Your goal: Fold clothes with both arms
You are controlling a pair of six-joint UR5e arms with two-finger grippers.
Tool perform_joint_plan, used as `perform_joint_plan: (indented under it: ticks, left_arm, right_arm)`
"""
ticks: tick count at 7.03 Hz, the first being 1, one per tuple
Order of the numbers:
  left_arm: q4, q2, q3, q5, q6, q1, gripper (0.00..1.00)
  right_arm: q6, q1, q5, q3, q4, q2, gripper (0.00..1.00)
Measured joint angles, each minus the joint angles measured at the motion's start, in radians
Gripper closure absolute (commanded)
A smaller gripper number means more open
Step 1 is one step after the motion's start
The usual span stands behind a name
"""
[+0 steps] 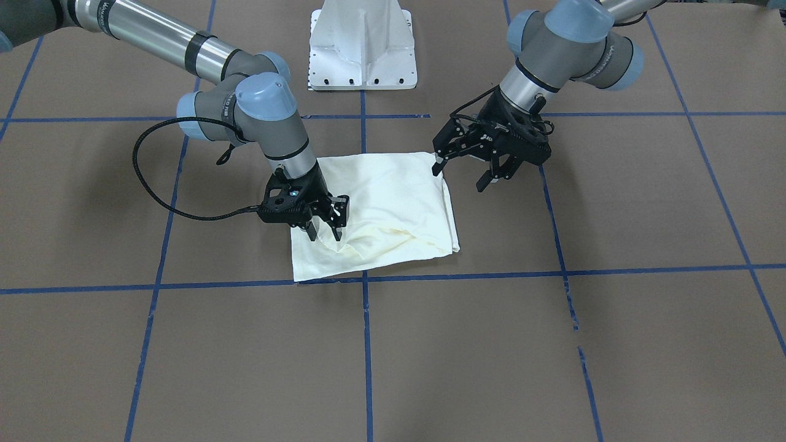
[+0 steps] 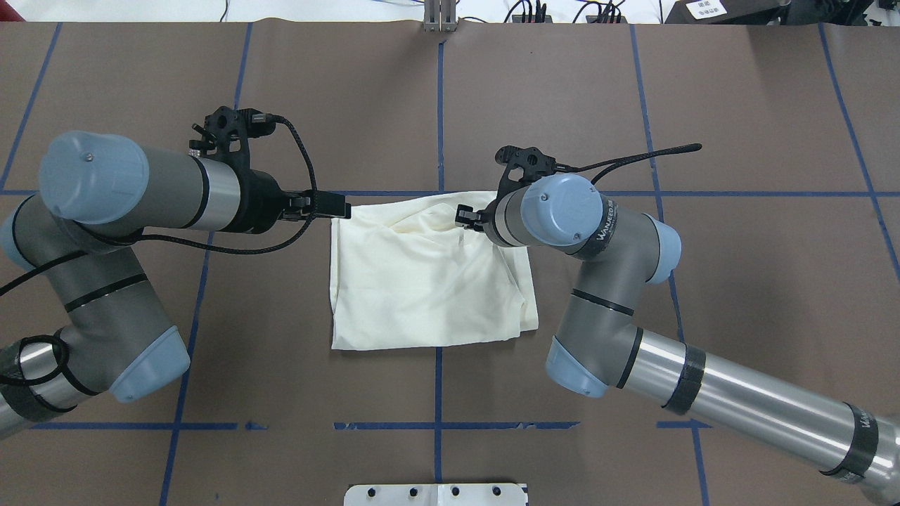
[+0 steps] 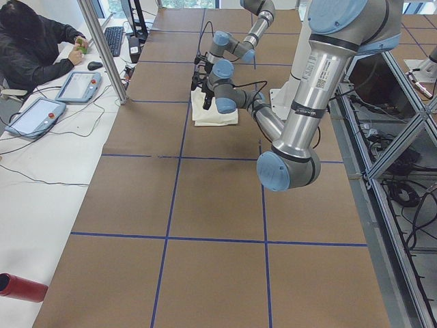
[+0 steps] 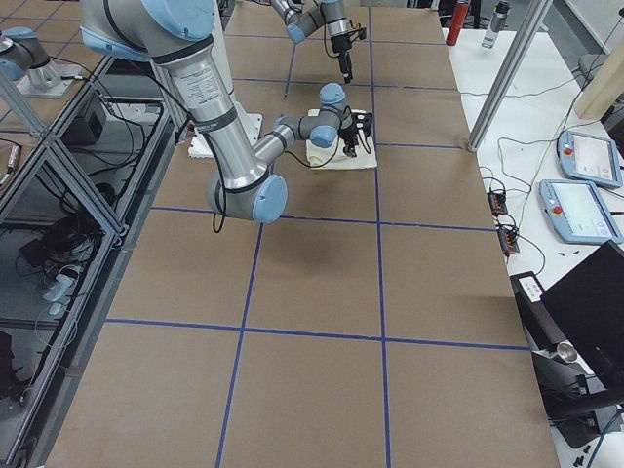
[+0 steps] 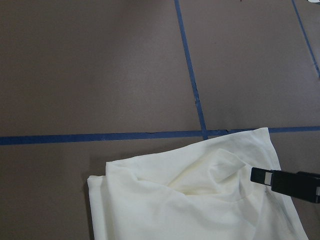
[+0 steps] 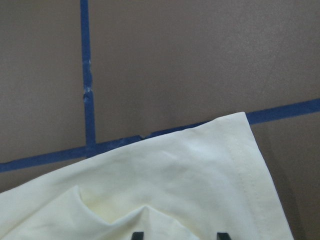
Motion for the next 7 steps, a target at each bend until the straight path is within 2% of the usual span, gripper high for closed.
perform_joint_plan:
  ticks: [2, 3, 4, 5, 7]
  left_arm:
    - [0.0, 0.0, 0.0, 0.0, -0.003, 0.0, 0.0]
    - [0.0, 0.0, 0.0, 0.0, -0.004, 0.0, 0.0]
    - [0.0, 0.0, 0.0, 0.0, -0.005, 0.0, 0.0]
    - [0.0, 0.0, -0.001, 0.0, -0.005, 0.0, 0.0]
    - [0.0, 0.0, -0.003, -0.001, -0.006, 0.0, 0.0]
  right_arm:
    - [0.0, -0.001, -0.011, 0.0, -0.029, 0.003, 0.72]
    - [0.0, -0.001, -0.015, 0.0, -0.035, 0.006, 0.8]
    - [0.0, -0.003, -0.016, 0.0, -0.037, 0.007, 0.95]
    - [0.001, -0.006, -0.022, 0.0, -0.038, 0.008, 1.0]
    - [0.002, -0.017, -0.044, 0.0, -0.037, 0.009, 1.0]
